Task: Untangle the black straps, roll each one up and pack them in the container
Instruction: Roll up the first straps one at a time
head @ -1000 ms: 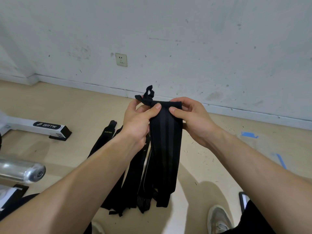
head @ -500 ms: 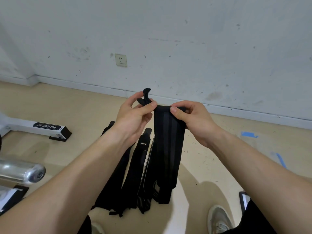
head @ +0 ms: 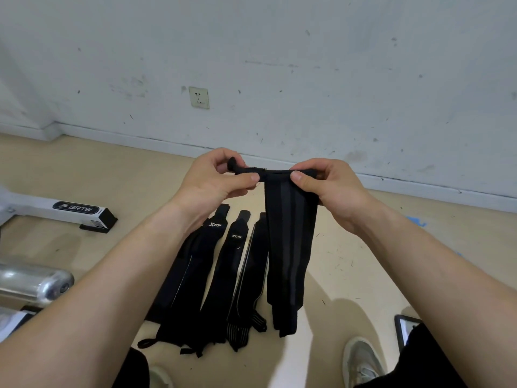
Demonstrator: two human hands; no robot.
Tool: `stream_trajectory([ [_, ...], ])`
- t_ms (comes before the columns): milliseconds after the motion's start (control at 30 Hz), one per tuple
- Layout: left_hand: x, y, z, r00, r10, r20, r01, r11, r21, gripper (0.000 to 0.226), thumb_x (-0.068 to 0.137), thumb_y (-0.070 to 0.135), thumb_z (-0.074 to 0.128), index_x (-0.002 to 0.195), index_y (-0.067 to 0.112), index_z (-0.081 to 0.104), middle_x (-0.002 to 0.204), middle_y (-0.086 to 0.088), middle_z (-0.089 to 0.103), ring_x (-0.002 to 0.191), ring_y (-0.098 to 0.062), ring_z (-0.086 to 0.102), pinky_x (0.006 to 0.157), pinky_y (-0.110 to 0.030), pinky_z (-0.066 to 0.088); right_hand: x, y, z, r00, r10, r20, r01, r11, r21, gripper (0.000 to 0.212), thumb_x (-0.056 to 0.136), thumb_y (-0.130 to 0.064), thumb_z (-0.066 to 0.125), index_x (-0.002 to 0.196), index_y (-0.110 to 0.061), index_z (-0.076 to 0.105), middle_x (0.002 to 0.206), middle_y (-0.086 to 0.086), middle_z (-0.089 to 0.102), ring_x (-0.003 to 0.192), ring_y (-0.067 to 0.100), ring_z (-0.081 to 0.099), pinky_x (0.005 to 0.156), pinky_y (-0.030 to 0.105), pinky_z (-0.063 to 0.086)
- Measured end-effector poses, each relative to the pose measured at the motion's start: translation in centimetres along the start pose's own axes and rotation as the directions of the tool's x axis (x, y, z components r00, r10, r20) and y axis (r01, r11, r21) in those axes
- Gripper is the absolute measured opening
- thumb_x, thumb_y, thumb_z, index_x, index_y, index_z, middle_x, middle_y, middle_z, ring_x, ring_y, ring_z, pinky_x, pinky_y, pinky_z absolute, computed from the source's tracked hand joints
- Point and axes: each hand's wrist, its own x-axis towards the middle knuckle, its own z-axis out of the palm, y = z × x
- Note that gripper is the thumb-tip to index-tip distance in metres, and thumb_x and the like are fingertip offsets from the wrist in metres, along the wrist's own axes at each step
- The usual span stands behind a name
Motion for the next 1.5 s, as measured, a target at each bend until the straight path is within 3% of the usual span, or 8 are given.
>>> stream_trajectory([
  [167, 0.0, -0.6, 0.2, 0.971, 0.18, -0.159, -0.123, 0.942, 0.313, 0.028, 0.077, 0.008, 0.085, 0.086, 0.027, 0.066, 0.084, 0.01, 0.063, 0.071, -0.014, 0.06, 0.076, -0.028, 0.051, 0.3, 0.3, 0.1, 0.995, 0.022, -0.101, -0.026, 0.999, -0.036, 0.003, 0.09, -0.02, 0.077, 0.091, -0.018, 0.078, 0.093, 0.004, 0.076, 0.09, 0.02, 0.071, 0.08, 0.033, 0.055],
  [267, -0.8, -0.7, 1.7, 0.95, 0.265, -0.168, -0.184, 0.904, 0.385, 0.027, 0.079, 0.009, 0.079, 0.083, 0.031, 0.064, 0.082, 0.013, 0.063, 0.06, -0.004, 0.051, 0.064, -0.016, 0.045, 0.3, 0.6, 0.6, 0.984, 0.031, -0.177, -0.041, 0.998, -0.054, 0.004, 0.086, -0.024, 0.08, 0.086, -0.02, 0.079, 0.091, 0.003, 0.077, 0.093, 0.023, 0.073, 0.082, 0.037, 0.059],
  [367, -1.6, -1.0, 2.8, 0.914, 0.392, -0.103, -0.308, 0.837, 0.453, 0.026, 0.079, 0.006, 0.077, 0.081, 0.029, 0.065, 0.082, 0.012, 0.066, 0.069, -0.004, 0.058, 0.064, -0.013, 0.046, 0.2, 0.5, 1.0, 0.975, 0.052, -0.216, -0.063, 0.997, -0.042, 0.006, 0.085, -0.025, 0.081, 0.083, -0.019, 0.079, 0.087, 0.003, 0.078, 0.089, 0.025, 0.074, 0.083, 0.042, 0.061],
  [567, -1.6, -2.6, 3.8, 0.823, 0.565, 0.06, -0.487, 0.648, 0.585, 0.024, 0.079, 0.001, 0.074, 0.09, 0.022, 0.071, 0.088, 0.015, 0.063, 0.083, -0.004, 0.06, 0.075, -0.018, 0.048, -0.8, -0.1, 1.7, 0.986, 0.09, -0.144, -0.085, 0.996, 0.04, 0.013, 0.088, -0.022, 0.079, 0.091, -0.009, 0.078, 0.084, 0.006, 0.077, 0.069, 0.015, 0.072, 0.063, 0.029, 0.057],
  [733, -1.1, -3.4, 3.8, 0.769, 0.632, 0.095, -0.52, 0.532, 0.669, 0.024, 0.082, 0.002, 0.071, 0.101, 0.017, 0.073, 0.099, 0.009, 0.065, 0.095, -0.015, 0.061, 0.081, -0.03, 0.051, -1.3, -0.7, 1.7, 0.993, 0.119, -0.021, -0.114, 0.981, 0.16, 0.011, 0.094, -0.02, 0.071, 0.095, -0.009, 0.071, 0.078, 0.001, 0.072, 0.064, 0.014, 0.067, 0.064, 0.028, 0.055],
  [1000, -1.9, -2.4, 3.8, 0.805, 0.571, 0.158, -0.557, 0.637, 0.534, 0.04, 0.09, -0.004, 0.062, 0.125, 0.014, 0.071, 0.11, 0.003, 0.071, 0.102, -0.005, 0.064, 0.089, -0.019, 0.053, -1.4, -1.1, 0.7, 0.985, 0.151, 0.088, -0.167, 0.961, 0.221, 0.006, 0.098, -0.017, 0.066, 0.1, -0.012, 0.064, 0.08, 0.003, 0.07, 0.065, 0.018, 0.066, 0.06, 0.027, 0.054],
  [1267, -2.1, -1.3, 3.3, 0.916, 0.398, 0.054, -0.382, 0.82, 0.427, 0.018, 0.084, 0.006, 0.081, 0.088, 0.023, 0.077, 0.083, 0.014, 0.073, 0.082, -0.004, 0.069, 0.077, -0.027, 0.058, -1.2, -0.8, 0.5, 0.964, 0.185, 0.189, -0.209, 0.971, 0.117, 0.01, 0.093, -0.007, 0.068, 0.092, -0.017, 0.068, 0.078, 0.002, 0.069, 0.067, 0.016, 0.067, 0.06, 0.026, 0.053],
  [1500, -1.6, -1.1, 2.6, 0.934, 0.35, 0.065, -0.333, 0.794, 0.509, 0.022, 0.074, 0.019, 0.091, 0.078, 0.033, 0.074, 0.11, 0.021, 0.059, 0.104, -0.003, 0.06, 0.093, -0.024, 0.051, -1.0, -0.6, 0.5, 0.953, 0.186, 0.238, -0.213, 0.973, 0.091, 0.015, 0.094, -0.005, 0.062, 0.101, -0.011, 0.073, 0.093, 0.009, 0.071, 0.08, 0.022, 0.068, 0.073, 0.032, 0.055],
])
